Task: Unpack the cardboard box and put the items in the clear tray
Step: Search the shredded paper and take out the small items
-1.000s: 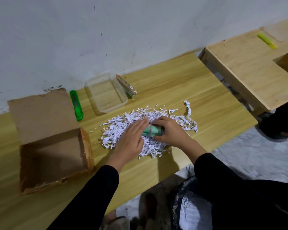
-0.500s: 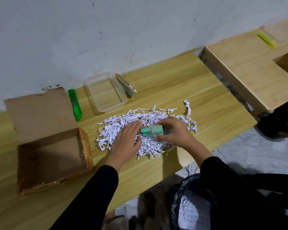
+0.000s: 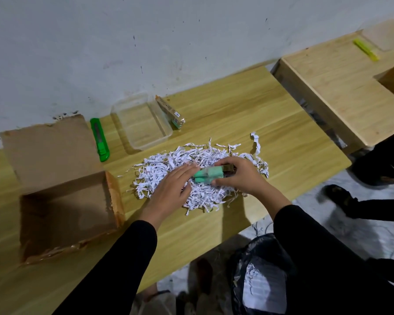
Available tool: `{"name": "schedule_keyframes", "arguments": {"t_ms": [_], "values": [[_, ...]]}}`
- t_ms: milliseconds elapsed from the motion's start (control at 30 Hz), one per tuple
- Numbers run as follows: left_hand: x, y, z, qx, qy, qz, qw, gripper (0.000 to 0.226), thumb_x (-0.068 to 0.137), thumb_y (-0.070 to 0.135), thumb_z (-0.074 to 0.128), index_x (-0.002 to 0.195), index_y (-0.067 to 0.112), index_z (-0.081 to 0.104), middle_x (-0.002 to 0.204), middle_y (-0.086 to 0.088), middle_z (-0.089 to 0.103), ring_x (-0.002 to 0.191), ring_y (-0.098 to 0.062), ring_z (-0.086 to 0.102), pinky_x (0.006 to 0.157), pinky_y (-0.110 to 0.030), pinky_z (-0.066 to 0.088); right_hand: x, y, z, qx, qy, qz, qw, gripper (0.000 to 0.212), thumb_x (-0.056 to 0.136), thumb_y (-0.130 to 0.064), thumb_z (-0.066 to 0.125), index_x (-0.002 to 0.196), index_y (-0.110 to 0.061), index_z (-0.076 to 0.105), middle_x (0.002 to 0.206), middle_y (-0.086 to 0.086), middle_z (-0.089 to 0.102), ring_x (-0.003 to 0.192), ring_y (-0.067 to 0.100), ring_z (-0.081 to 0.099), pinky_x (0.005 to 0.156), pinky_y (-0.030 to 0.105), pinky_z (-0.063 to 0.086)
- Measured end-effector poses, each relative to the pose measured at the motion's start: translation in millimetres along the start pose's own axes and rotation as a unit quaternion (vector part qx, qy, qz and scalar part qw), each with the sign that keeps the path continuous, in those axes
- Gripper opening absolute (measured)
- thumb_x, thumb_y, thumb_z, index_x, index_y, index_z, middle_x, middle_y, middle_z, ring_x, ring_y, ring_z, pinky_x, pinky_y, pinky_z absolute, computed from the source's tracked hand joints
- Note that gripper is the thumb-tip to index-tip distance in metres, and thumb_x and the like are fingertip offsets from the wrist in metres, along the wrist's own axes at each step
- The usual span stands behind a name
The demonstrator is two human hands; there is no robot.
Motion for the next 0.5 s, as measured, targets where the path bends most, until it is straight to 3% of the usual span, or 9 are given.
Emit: {"name": "schedule_keyframes", "arguments": {"t_ms": [167, 333, 500], "values": [[3, -2, -3, -0.027, 0.007, -0.001, 1.0, 0.041, 0.096, 0.01, 0.044, 0.134, 0.023, 0.05, 0.142, 0.009, 0.046, 0.131, -0.005, 0.035, 0.109, -0.022, 0.024, 4, 2, -4, -0.026, -0.011, -0.006, 1.0, 0.046, 0.058, -0.013, 0.087, 0.1, -0.016, 0.069, 0.099, 0.004, 0.066, 0.092, 0.022, 0.065, 0.081, 0.03, 0.055], [10, -2, -5, -0.044, 0.017, 0.013, 0.999, 0.033, 0.095, 0.01, 0.048, 0.125, 0.017, 0.058, 0.127, 0.0, 0.06, 0.121, -0.014, 0.048, 0.101, -0.024, 0.035, 8, 1, -7, -0.042, -0.033, 0.002, 0.999, 0.048, 0.058, -0.017, 0.088, 0.102, -0.017, 0.069, 0.103, 0.006, 0.066, 0.095, 0.021, 0.064, 0.084, 0.034, 0.055], [20, -2, -10, -0.053, 0.017, 0.033, 0.998, 0.027, 0.091, 0.005, 0.054, 0.114, 0.015, 0.066, 0.112, -0.003, 0.067, 0.106, -0.018, 0.058, 0.089, -0.03, 0.046, 11, 2, -7, -0.039, -0.053, 0.012, 0.998, 0.046, 0.059, -0.015, 0.087, 0.101, -0.02, 0.069, 0.107, 0.006, 0.067, 0.096, 0.02, 0.064, 0.08, 0.029, 0.055]]}}
Point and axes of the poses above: each hand's wrist, its own x-axis towards the middle knuckle, its own z-axis out of the palm, y = z × x, the point moved 6 cm from there along x, towards the middle knuckle
